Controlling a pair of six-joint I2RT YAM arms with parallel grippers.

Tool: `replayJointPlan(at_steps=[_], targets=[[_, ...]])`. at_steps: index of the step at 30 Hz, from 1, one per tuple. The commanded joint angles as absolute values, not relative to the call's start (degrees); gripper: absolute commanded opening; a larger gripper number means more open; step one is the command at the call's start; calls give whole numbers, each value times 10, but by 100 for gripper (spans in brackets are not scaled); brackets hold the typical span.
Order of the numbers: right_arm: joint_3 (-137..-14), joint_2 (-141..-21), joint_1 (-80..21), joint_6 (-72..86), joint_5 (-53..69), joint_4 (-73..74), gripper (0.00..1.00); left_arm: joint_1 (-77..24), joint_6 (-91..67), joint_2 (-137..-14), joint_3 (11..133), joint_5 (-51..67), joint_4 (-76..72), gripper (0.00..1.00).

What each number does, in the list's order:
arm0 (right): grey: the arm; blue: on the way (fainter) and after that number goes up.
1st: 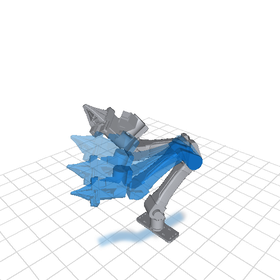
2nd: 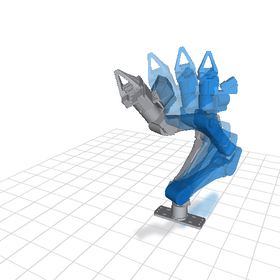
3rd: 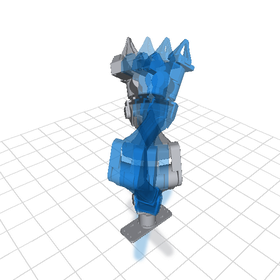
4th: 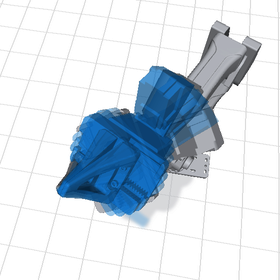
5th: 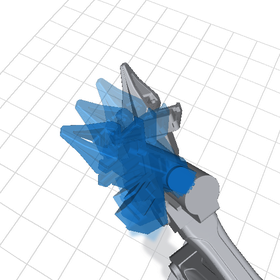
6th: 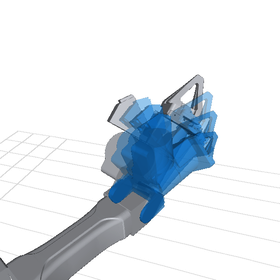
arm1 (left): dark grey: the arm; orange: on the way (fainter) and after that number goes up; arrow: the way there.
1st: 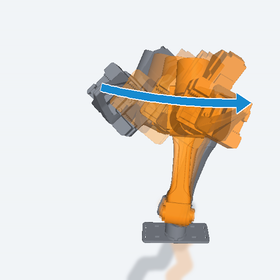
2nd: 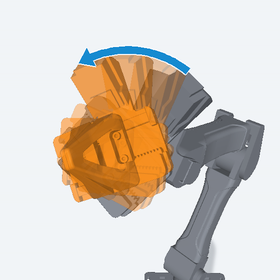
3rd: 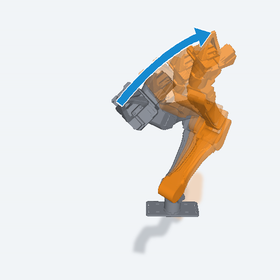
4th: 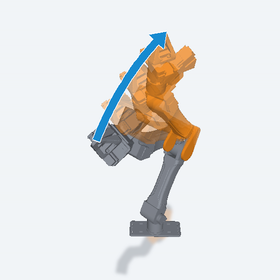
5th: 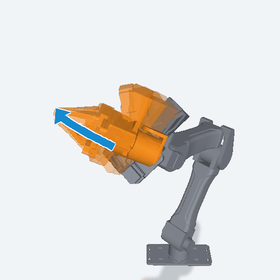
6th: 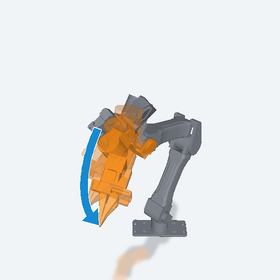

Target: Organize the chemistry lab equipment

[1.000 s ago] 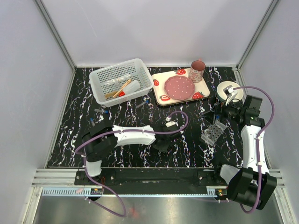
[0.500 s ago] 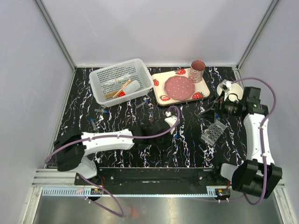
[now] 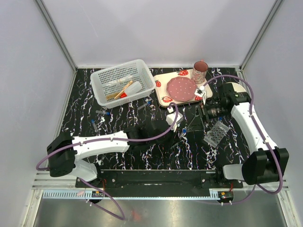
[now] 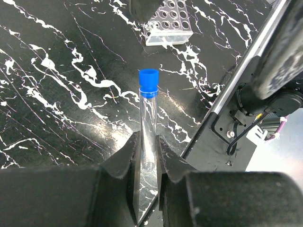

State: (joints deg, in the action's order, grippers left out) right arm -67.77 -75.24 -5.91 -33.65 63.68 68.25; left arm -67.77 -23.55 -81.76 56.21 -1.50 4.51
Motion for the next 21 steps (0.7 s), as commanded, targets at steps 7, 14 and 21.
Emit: replayJointPlan(at_steps=[7,14,21], targets=[[-694,-780,-112,-263,590,674,83,-675,-217,-798,601,-11,14,12],[-700,-793,-123,-249,592,674,61,-673,-215,-795,603,-12,10,12],[-699,-802,-133,-245,591,675,55,-668,-212,-789,612,-16,7,13]])
